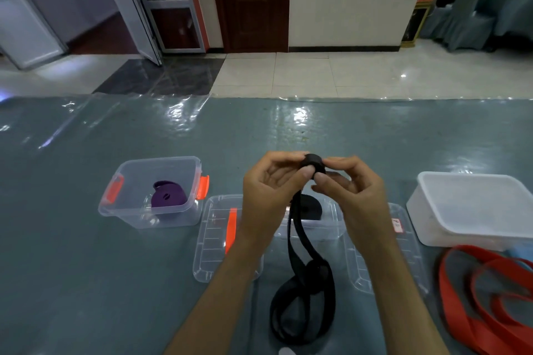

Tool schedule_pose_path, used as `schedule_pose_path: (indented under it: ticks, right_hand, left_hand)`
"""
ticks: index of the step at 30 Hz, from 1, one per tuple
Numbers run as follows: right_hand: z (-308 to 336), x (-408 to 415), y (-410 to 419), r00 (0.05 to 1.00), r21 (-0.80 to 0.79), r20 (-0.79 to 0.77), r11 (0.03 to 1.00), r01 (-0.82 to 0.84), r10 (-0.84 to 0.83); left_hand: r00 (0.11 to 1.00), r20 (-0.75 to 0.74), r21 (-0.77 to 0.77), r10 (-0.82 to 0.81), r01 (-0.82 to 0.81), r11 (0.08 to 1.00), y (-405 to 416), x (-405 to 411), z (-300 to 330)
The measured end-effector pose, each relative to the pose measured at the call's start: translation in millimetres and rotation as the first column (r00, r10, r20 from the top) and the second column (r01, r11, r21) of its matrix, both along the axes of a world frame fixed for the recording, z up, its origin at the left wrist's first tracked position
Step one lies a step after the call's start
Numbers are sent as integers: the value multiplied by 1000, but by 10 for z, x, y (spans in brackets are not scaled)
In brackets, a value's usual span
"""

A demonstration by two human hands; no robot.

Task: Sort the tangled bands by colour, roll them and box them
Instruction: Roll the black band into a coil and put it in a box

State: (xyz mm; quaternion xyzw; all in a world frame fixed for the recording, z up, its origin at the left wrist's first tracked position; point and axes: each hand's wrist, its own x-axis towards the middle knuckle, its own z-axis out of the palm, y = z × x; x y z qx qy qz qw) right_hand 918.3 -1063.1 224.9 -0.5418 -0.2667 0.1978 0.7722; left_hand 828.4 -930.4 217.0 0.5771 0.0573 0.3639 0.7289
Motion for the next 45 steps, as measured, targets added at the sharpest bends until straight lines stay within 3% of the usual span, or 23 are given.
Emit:
schedule_pose_path:
  ticks: [3, 7, 14, 20, 23, 29, 32, 36, 42, 45]
  right_hand:
    - [24, 1, -15, 997, -59, 54, 997, 57, -54]
    - [41, -131, -9, 994, 50, 23, 993, 109, -110]
    - [101, -223, -110, 999, 63, 11, 997, 52, -53]
    - [187, -247, -190, 992, 48, 108, 997, 55, -60]
    - [225, -261, -214, 989, 77, 118, 993, 84, -93]
    - [239, -316, -275, 1000, 94, 31, 996, 0, -3]
    - [241, -314, -289, 992, 39, 64, 994, 105, -108]
    - [161, -428, -238, 985, 100, 34, 982, 163, -167]
    - [-26, -591, -253, 989, 134, -105, 984, 120, -106]
    - [-26, -626, -268, 983, 104, -58, 979, 178, -173]
  left_hand:
    - [996, 26, 6, 91, -91, 996, -72, 3, -12]
    - [989, 20, -1, 146, -146, 989, -231, 24, -22]
    - [991, 24, 221, 133, -135, 966, -174, -110, 55]
    - [984, 88, 89, 154, -161, 983, -280, -181, 77]
    - [991, 66, 172, 112, -122, 978, -272, -179, 89]
    - [1000, 10, 224, -29, 26, 974, -108, -275, 261]
    - [1000, 17, 127, 23, -25, 992, -159, -279, 250]
    - [999, -8, 23, 48, -48, 999, -316, -280, 110]
    - [998, -63, 200, -1, 13, 980, -230, -343, 166]
    - [998, -39, 161, 40, -34, 986, -248, -337, 213]
